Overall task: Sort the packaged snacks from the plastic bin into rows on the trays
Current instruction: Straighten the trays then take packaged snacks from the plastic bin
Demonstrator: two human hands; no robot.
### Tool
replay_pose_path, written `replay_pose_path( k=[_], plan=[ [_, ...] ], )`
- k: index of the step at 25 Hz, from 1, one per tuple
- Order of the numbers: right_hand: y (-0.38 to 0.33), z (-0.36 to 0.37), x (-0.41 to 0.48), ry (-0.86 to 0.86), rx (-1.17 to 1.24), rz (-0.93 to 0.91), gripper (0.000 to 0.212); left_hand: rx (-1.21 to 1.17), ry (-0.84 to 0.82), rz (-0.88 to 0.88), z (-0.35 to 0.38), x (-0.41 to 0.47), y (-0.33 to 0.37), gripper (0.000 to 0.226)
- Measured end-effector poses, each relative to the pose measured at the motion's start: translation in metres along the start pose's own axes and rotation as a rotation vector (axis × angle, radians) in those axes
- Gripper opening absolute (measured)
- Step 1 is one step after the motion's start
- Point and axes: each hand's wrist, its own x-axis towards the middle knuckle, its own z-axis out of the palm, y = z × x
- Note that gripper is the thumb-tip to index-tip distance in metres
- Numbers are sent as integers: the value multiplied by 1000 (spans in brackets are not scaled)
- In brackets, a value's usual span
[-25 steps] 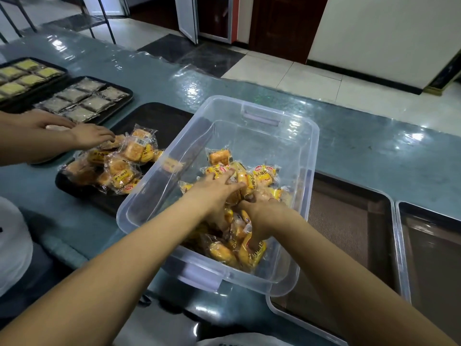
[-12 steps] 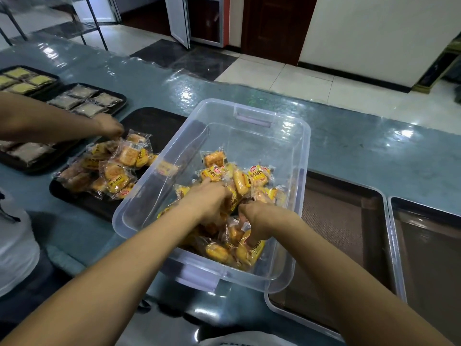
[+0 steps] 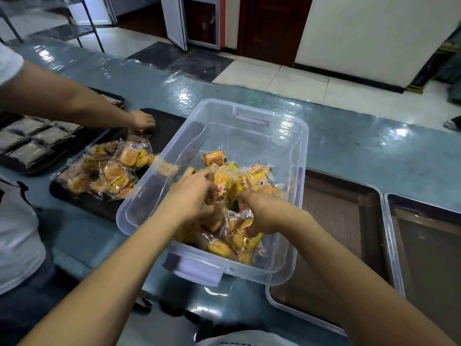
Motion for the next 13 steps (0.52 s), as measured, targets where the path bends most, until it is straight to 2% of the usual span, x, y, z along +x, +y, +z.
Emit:
replay_pose_path(
  k=[4, 8, 13],
  plan=[
    [0, -10, 4, 72, 9, 106, 87, -55, 62, -52, -1, -8, -7, 12],
    [-9, -10, 17, 31, -79, 158, 71, -72, 75, -68, 0, -11, -5, 16],
    [-6, -28, 40, -32, -66, 86, 74, -105, 146, -91, -4, -14, -12, 15]
  ],
)
